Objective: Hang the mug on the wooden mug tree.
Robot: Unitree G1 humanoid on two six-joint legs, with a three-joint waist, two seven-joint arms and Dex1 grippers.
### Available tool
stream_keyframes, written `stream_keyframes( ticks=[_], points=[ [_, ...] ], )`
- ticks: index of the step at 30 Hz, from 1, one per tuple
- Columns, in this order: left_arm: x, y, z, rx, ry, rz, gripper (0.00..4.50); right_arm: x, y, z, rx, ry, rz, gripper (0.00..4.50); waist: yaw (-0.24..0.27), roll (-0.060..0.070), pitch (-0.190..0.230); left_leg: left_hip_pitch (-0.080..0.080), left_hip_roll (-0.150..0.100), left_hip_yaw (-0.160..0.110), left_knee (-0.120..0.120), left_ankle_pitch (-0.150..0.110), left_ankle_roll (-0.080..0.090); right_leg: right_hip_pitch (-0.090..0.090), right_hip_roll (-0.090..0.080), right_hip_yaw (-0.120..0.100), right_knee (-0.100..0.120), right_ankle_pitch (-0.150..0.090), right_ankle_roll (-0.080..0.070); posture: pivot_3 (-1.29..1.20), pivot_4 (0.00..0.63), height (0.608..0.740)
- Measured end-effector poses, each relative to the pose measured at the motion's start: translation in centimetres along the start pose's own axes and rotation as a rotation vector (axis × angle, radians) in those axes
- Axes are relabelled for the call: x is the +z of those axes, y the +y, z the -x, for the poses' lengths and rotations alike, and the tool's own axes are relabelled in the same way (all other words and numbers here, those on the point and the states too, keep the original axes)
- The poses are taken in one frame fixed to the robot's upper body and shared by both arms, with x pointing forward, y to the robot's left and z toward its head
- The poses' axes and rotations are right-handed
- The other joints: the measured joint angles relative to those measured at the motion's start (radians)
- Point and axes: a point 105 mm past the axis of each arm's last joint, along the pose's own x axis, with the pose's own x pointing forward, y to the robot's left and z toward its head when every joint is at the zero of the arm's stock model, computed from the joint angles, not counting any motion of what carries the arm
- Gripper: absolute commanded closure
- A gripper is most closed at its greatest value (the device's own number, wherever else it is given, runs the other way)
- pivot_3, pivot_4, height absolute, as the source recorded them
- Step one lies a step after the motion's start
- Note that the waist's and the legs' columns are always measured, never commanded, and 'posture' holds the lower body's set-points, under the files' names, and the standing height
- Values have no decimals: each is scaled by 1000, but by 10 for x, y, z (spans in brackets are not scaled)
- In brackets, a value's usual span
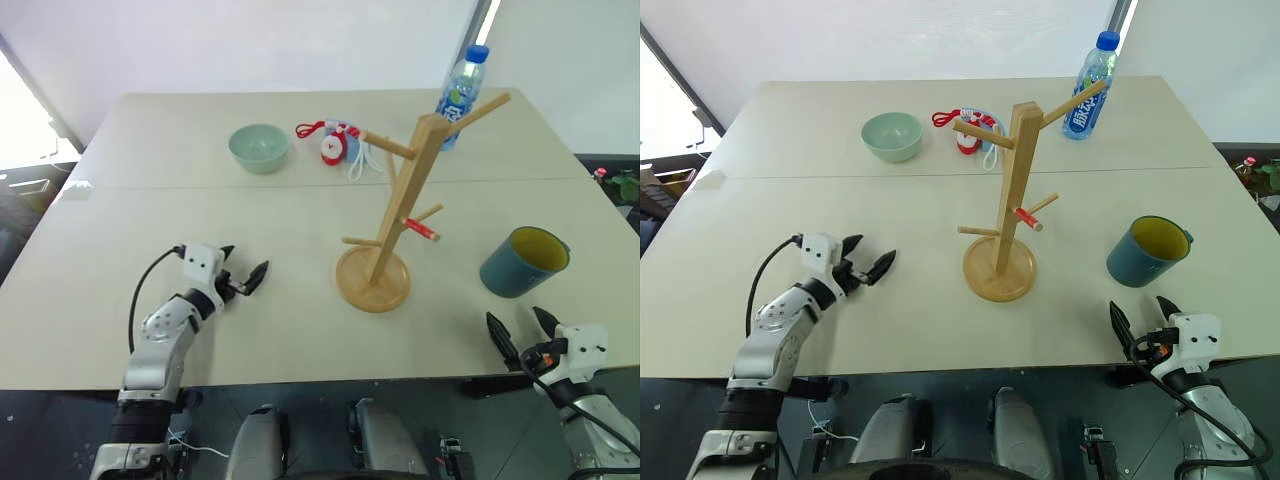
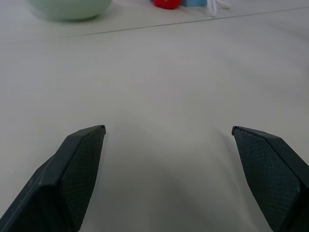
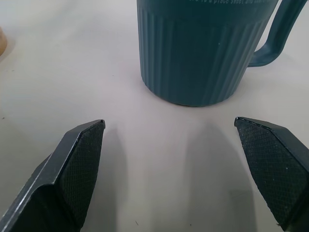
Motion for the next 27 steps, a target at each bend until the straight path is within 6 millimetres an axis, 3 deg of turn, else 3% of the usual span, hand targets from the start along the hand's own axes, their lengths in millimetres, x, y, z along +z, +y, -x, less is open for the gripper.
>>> stream_keyframes(
  ticks=[12,19,27],
  points=[
    [0,-4,-1,-21,-5,14,0,2,-2,-3,-13,-8,1,42,0,0,0,0,0,0,0,0,0,0,1,0,0,0,0,0,150,740],
    [0,-25,4,-153,-29,-9,0,0,-5,-4,-27,-5,6,42,0,0,0,0,0,0,0,0,0,0,1,0,-1,0,0,0,150,740],
    [7,-57,10,-381,-53,-11,0,6,-41,5,-181,-44,46,42,-1,1,0,0,0,0,0,0,0,0,0,1,-1,0,0,0,150,740]
  ],
)
